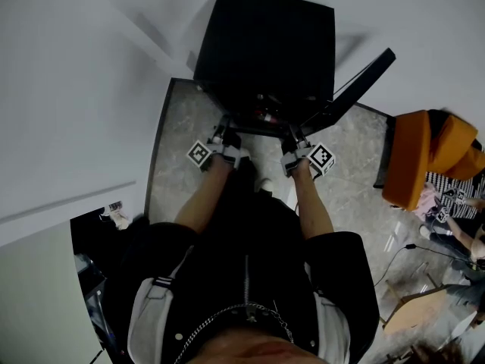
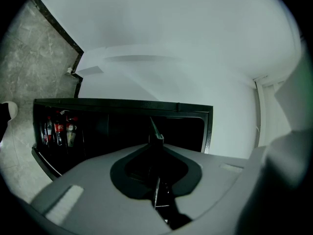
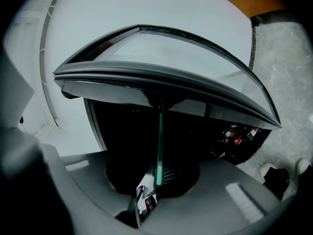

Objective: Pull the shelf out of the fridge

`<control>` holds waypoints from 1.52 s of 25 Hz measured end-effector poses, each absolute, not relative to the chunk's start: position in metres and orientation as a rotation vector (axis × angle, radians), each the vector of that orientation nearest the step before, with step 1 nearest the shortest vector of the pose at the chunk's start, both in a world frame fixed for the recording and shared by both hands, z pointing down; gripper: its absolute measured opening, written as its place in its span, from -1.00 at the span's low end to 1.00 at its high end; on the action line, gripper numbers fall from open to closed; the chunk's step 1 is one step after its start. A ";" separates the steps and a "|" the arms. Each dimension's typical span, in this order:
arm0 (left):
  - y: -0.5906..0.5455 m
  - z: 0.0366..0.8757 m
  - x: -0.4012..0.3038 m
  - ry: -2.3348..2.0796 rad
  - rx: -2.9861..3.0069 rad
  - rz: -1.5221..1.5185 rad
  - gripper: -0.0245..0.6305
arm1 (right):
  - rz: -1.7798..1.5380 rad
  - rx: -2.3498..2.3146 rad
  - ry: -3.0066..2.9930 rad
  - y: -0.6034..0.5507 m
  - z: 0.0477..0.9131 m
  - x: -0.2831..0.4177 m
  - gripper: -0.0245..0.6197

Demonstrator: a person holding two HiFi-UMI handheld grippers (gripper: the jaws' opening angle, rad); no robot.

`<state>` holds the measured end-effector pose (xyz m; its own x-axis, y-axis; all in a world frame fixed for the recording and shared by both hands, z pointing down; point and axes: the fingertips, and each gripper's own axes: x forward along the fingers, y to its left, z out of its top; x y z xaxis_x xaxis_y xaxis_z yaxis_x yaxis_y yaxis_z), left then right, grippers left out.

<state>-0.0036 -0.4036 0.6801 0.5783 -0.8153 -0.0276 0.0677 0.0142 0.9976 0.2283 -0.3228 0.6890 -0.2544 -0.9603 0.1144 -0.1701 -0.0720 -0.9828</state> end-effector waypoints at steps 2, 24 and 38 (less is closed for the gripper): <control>-0.400 0.678 -0.004 -0.692 1.388 -0.789 -0.85 | -1.390 -1.260 1.494 -0.320 0.687 0.228 -0.83; -0.320 0.654 -0.031 -0.715 1.411 -0.867 -0.84 | -1.371 -1.198 1.597 -0.250 0.666 0.205 -0.81; -0.283 0.629 -0.071 -0.712 1.437 -0.886 -0.84 | -1.324 -1.209 1.645 -0.211 0.643 0.166 -0.80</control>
<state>-0.0712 -0.2833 0.6293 0.5156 -0.8507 -0.1020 0.0840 -0.0682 0.9941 0.1662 -0.2112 0.6434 -0.3253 -0.9449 0.0360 -0.2368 0.0446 -0.9705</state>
